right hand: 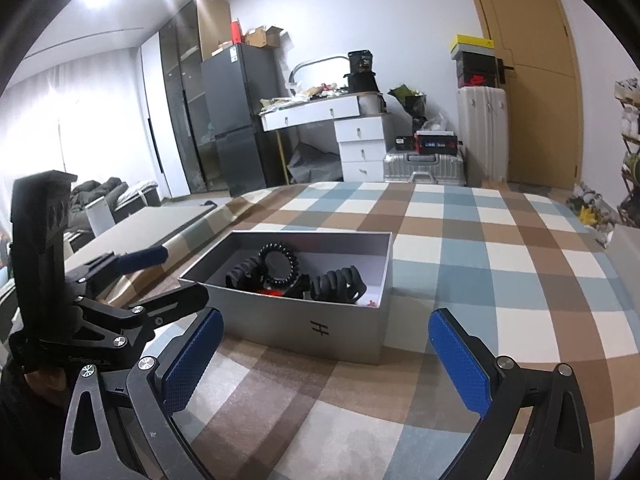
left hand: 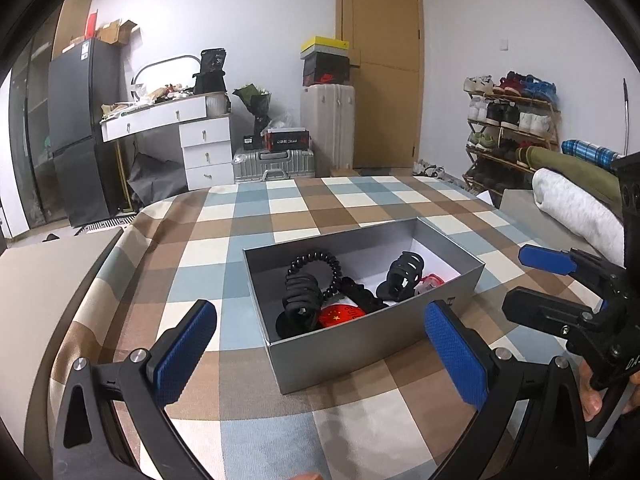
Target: Organize jewelry
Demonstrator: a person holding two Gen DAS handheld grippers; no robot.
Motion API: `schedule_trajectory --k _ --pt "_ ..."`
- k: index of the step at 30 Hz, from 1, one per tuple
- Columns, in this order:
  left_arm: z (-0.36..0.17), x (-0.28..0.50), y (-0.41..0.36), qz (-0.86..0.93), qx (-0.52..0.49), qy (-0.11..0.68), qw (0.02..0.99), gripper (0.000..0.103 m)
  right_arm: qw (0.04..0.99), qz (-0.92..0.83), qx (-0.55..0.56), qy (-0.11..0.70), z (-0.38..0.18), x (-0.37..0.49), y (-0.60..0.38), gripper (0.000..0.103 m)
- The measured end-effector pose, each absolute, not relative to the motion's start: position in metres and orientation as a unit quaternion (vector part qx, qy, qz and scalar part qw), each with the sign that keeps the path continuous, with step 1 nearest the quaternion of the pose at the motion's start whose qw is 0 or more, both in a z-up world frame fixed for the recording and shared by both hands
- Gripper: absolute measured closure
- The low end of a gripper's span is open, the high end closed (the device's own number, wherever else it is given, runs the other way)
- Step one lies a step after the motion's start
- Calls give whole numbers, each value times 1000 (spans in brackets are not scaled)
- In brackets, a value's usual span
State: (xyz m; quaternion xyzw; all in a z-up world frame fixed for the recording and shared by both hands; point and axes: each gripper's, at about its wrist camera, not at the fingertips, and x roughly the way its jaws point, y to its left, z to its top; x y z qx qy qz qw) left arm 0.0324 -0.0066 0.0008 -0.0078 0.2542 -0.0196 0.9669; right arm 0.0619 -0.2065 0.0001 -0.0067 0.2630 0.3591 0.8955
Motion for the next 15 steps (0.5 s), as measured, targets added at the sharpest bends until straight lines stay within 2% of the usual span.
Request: schedule_trajectory --k 15 --pt "0 32 -9 -26 -5 254 967 2 899 362 -1 247 3 58 -210 0"
